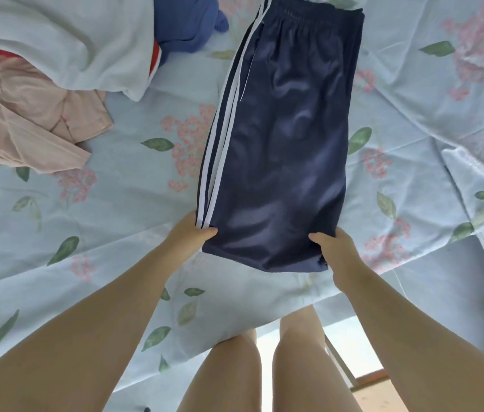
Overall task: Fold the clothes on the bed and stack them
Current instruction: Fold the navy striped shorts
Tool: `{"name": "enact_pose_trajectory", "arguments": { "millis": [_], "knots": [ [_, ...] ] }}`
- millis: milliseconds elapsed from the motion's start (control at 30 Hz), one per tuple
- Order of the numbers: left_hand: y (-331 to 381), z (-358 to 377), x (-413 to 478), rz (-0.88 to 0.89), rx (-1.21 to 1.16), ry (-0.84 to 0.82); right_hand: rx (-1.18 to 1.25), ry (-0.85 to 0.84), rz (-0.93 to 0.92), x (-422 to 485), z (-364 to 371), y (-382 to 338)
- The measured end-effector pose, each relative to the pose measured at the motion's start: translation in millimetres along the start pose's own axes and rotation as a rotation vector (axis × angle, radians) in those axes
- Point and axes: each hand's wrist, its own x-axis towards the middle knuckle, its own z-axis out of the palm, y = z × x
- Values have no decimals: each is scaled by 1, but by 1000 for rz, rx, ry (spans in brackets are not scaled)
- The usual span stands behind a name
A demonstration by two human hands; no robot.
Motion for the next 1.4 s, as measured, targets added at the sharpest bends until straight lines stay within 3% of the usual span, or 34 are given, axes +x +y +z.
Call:
{"name": "enact_pose_trajectory", "arguments": {
  "millis": [67, 233, 333, 433, 500, 567, 633, 700, 867, 1000, 1067, 1200, 1400],
  "knots": [
    [7, 4, 3, 51, -33, 75, 33, 17, -61, 2, 3, -7],
    [11, 11, 13, 47, 156, 167, -110, 126, -74, 5, 4, -3],
    [6, 15, 4, 74, 290, 290, -330, 242, -106, 0, 3, 9],
    [-3, 22, -7, 395, 660, 556, -683, 417, -440, -12, 7, 11],
    [-10, 27, -5, 668, 871, 509, -869, 370, -763, -14, 14, 14],
    [-21, 30, 0, 776, 1073, 353, -1095, 213, -909, -10, 20, 25],
    [-29, 31, 1, 745, 1247, 229, -1341, 15, -868, -3, 22, 41],
    [-34, 29, 0, 712, 1356, 172, -1480, -80, -788, 0, 21, 51],
    [-37, 20, 5, 840, 1328, 294, -1488, 31, -878, 14, 13, 52],
    [-35, 8, 8, 1003, 1089, 274, -1403, 54, -898, 10, 15, 41],
    [-24, 3, 3, 908, 991, 206, -1332, -1, -873, 7, 13, 28],
    [12, -6, -6, 543, 936, 33, -1171, -57, -805, -4, 1, -7],
    [38, -11, -20, 233, 764, -457, -970, -451, -350, -19, -20, -31]
  ]
}}
